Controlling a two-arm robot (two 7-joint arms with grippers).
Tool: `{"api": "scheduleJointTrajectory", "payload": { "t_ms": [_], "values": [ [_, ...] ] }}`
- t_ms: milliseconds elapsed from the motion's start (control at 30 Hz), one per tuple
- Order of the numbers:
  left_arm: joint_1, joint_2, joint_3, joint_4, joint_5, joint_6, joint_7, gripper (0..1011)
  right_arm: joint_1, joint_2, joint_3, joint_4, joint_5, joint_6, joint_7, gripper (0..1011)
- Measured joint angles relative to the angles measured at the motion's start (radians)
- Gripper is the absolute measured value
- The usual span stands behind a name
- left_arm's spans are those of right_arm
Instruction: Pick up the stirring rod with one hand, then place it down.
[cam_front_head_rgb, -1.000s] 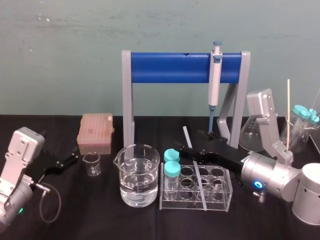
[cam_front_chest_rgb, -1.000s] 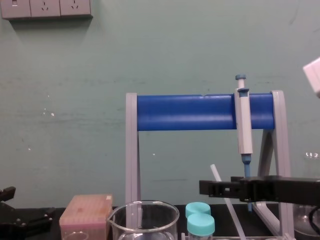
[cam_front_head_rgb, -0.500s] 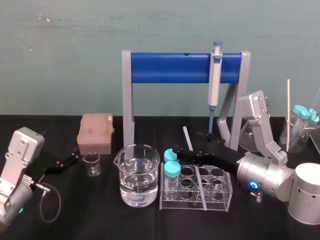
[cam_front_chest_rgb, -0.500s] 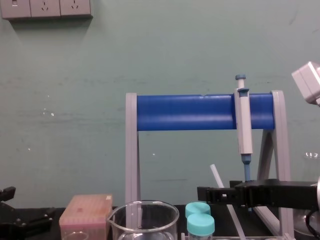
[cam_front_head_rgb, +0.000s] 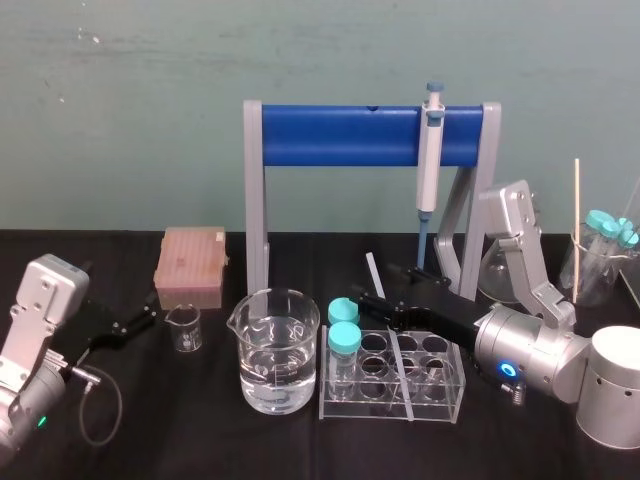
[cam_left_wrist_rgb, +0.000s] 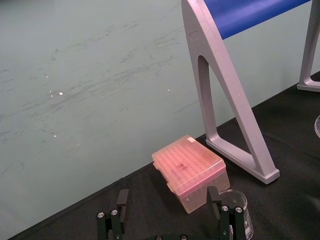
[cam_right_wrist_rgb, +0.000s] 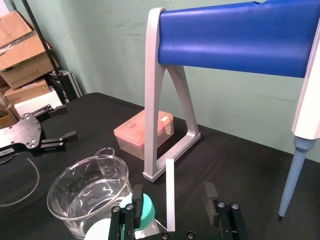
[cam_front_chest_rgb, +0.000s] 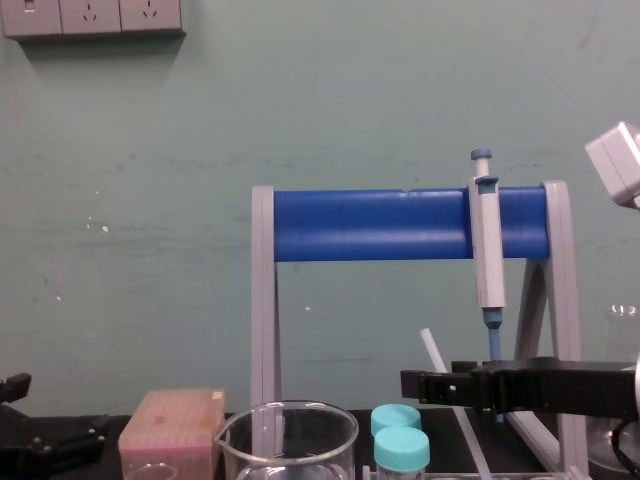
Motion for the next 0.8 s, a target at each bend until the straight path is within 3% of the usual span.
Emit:
{"api": "scheduleJointTrajectory", "payload": {
  "t_ms": [667, 800],
  "values": [
    [0.000, 0.000, 0.000, 0.000, 0.000, 0.000, 0.000, 1000, -0.001, 0.000, 0.001, 0.000, 0.001, 0.000, 0.002, 147],
    [0.000, 0.000, 0.000, 0.000, 0.000, 0.000, 0.000, 1000, -0.001, 0.000, 0.001, 0.000, 0.002, 0.000, 0.002, 69]
  ]
}}
